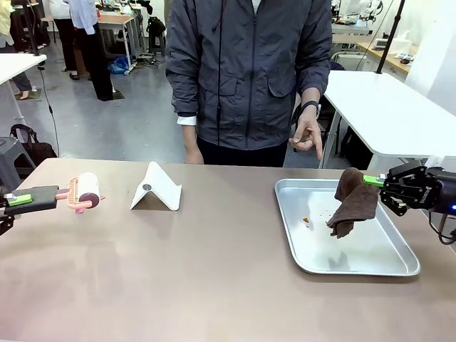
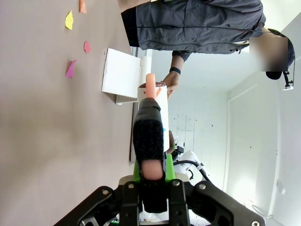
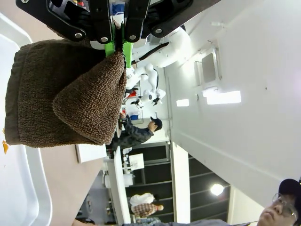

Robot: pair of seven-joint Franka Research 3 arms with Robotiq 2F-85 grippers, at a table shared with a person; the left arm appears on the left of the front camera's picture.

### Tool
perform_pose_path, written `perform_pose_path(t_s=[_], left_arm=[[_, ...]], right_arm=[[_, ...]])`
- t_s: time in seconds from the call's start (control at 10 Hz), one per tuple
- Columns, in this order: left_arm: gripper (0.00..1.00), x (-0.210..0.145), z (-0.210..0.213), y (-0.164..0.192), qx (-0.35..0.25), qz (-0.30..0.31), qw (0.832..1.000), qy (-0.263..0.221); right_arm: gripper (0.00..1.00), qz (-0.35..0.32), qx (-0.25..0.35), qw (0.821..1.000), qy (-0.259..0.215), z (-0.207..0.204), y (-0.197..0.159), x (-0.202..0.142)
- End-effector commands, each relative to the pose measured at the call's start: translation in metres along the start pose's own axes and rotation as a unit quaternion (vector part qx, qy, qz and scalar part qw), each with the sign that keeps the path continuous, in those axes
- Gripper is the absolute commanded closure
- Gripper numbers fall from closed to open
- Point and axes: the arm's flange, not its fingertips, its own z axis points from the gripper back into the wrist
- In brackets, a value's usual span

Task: Clean the surface of the table.
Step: If a person points to the right, clean the right side of the table with your right hand, and if they point to the left, clean the left side with your left hand.

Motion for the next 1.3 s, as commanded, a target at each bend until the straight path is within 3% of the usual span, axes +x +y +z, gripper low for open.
perform_pose_path(t_s=[0.0, 0.2, 0.5, 0.6, 1.0, 1.1, 1.2], left_arm=[[1.00, -0.001, 0.003, -0.004, -0.009, 0.005, 1.000, -0.002], [1.00, -0.001, 0.003, -0.004, -0.009, 0.005, 1.000, -0.002], [1.00, -0.001, 0.003, -0.004, -0.009, 0.005, 1.000, -0.002], [1.00, -0.001, 0.003, -0.004, -0.009, 0.005, 1.000, -0.002], [1.00, -0.001, 0.003, -0.004, -0.009, 0.005, 1.000, -0.002], [1.00, -0.001, 0.003, -0.004, -0.009, 0.005, 1.000, -0.002], [1.00, -0.001, 0.003, -0.004, -0.009, 0.005, 1.000, -0.002]], right_arm=[[0.93, 0.037, -0.038, 0.998, 0.016, 0.003, 0.009, 0.007], [0.93, 0.137, -0.142, 0.979, 0.059, 0.005, 0.037, 0.015], [0.93, 0.229, -0.301, 0.924, 0.053, 0.008, 0.059, 0.034], [0.93, 0.241, -0.378, 0.894, -0.009, 0.003, 0.058, 0.041], [0.93, 0.265, -0.405, 0.874, -0.041, -0.047, 0.022, 0.059], [0.93, 0.259, -0.433, 0.862, -0.041, -0.061, 0.007, 0.063], [0.93, 0.254, -0.434, 0.864, -0.021, -0.073, -0.005, 0.067]])
